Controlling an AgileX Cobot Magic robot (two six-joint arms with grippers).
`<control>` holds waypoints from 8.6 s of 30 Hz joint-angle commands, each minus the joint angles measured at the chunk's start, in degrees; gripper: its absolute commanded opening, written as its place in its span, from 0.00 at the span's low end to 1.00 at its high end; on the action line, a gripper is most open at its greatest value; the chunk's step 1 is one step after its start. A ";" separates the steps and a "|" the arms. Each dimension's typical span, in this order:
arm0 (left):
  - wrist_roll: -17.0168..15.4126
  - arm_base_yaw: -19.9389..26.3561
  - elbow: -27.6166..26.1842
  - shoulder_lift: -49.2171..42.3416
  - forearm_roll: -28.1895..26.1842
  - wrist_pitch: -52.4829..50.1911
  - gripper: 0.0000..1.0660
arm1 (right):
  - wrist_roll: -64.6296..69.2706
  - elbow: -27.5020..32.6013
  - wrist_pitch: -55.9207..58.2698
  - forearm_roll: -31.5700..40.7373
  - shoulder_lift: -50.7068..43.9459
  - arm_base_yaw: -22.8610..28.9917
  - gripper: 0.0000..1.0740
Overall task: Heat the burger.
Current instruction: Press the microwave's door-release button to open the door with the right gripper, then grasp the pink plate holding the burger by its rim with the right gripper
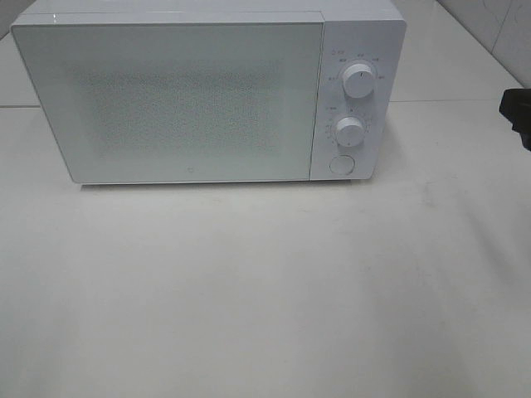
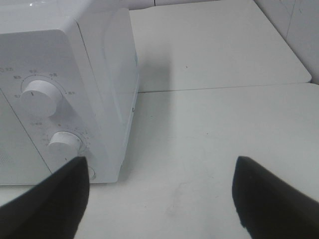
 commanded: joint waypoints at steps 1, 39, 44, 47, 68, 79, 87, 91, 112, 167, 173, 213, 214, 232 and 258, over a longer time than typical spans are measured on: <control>-0.34 0.17 0.17 -0.29 -0.11 -0.69 0.94 | -1.26 1.09 -5.56 0.00 1.66 -0.29 0.71; -0.34 0.17 0.17 -0.29 -0.11 -0.69 0.94 | -21.03 1.43 -47.90 40.68 37.76 34.38 0.71; -0.34 0.17 0.17 -0.29 -0.11 -0.69 0.94 | -21.54 -2.86 -47.38 42.57 42.23 38.27 0.71; -0.34 0.17 0.17 -0.29 -0.11 -0.69 0.94 | -21.54 -3.38 -47.04 42.91 42.74 38.62 0.71; -0.34 0.17 0.17 -0.34 -0.11 -0.69 0.94 | 5.84 -5.79 -45.15 43.95 45.03 39.71 0.57; -0.34 0.17 0.17 -0.34 -0.11 -0.69 0.94 | 46.47 -5.79 -45.03 43.66 45.38 39.71 0.23; -0.34 0.17 0.17 -0.34 -0.11 -0.69 0.94 | 60.96 -5.79 -45.03 43.66 45.38 39.71 0.03; -0.34 0.17 0.17 -0.34 -0.11 -0.69 0.94 | 64.00 -5.79 -45.03 43.72 45.38 39.71 0.00; -0.34 0.17 0.17 -0.34 -0.11 -0.69 0.94 | 70.02 -10.37 -43.60 47.50 51.91 39.25 0.00; -0.34 0.17 0.17 -0.34 -0.11 -0.69 0.94 | 69.73 -30.65 -42.46 44.58 67.38 28.88 0.00; -0.34 0.17 0.17 -0.34 -0.11 -0.69 0.94 | 69.73 -33.75 -45.61 44.69 68.58 28.88 0.00; -0.34 0.17 0.17 -0.34 -0.11 -0.69 0.94 | 68.87 -32.66 -42.23 41.54 65.83 29.11 0.00; -0.34 0.17 0.17 -0.34 -0.11 -0.69 0.94 | 68.87 -32.66 -42.23 41.54 65.83 29.11 0.00; -0.34 0.17 0.17 -0.34 -0.11 -0.69 0.94 | 63.20 -21.08 -25.84 37.30 55.63 29.11 0.00; -0.34 0.17 0.17 -0.34 -0.11 -0.69 0.94 | 9.80 -19.77 11.23 36.78 35.35 26.53 0.00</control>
